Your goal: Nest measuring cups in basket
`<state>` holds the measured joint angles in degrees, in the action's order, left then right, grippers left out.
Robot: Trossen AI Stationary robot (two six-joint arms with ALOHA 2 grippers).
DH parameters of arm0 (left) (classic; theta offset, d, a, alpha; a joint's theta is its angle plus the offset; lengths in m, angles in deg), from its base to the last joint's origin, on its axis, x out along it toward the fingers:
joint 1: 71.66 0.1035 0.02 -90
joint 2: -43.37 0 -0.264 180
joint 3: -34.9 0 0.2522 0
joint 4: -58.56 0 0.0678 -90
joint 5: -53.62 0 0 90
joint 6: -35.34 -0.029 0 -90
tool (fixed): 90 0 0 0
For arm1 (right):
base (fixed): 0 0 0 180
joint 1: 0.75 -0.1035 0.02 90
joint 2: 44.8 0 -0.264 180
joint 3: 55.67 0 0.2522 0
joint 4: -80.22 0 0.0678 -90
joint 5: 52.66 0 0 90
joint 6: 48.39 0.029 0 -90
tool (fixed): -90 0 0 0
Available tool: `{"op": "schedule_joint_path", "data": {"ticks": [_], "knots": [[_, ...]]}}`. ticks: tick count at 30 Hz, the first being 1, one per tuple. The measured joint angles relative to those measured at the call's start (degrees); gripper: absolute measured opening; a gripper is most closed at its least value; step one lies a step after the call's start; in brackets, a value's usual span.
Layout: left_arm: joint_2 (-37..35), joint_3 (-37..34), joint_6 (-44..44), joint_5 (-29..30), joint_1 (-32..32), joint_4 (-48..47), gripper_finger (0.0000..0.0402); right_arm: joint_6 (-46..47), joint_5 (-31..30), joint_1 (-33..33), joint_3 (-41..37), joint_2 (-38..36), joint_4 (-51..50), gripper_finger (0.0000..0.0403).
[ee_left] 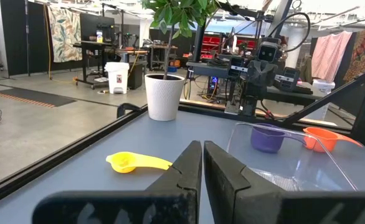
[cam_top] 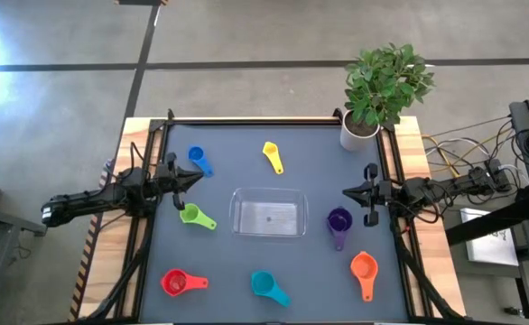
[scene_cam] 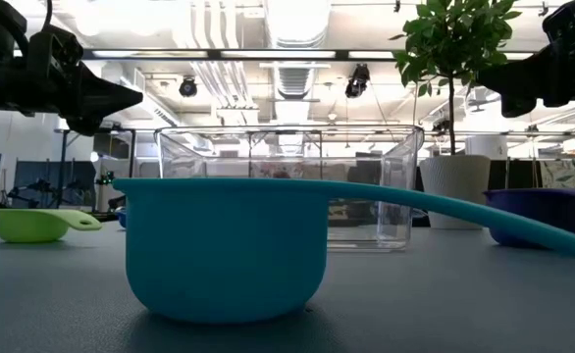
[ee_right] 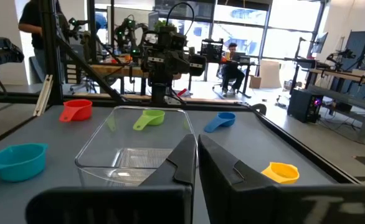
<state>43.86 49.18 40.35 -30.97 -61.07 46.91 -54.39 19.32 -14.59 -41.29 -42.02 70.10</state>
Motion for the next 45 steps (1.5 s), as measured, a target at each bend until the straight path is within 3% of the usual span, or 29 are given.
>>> {"op": "schedule_joint_path", "data": {"ticks": [19,22,30,34,40,45], "knots": [[0.0,0.0,0.0,0.0,0.0,0.0,0.0000,0.0,0.0,0.0,0.0,0.0,0.2,0.0009],[0.0,0.0,0.0,0.0,0.0,0.0,0.0000,0.1,0.0,0.0,0.0,0.0,4.8,0.0009],[0.0,0.0,0.0,0.0,0.0,0.0,0.0000,17.3,0.0,0.0,0.0,0.0,15.0,0.0009],[0.0,0.0,0.0,0.0,0.0,0.0,0.0000,18.7,0.0,0.0,0.1,0.0,16.9,0.0009],[0.0,0.0,0.0,0.0,0.0,0.0,0.0000,20.5,0.5,-0.2,9.7,2.1,-1.0,0.0009],[0.0,0.0,0.0,0.0,0.0,0.0,0.0000,25.4,0.2,-0.2,21.4,10.2,-18.8,0.0009]]}}
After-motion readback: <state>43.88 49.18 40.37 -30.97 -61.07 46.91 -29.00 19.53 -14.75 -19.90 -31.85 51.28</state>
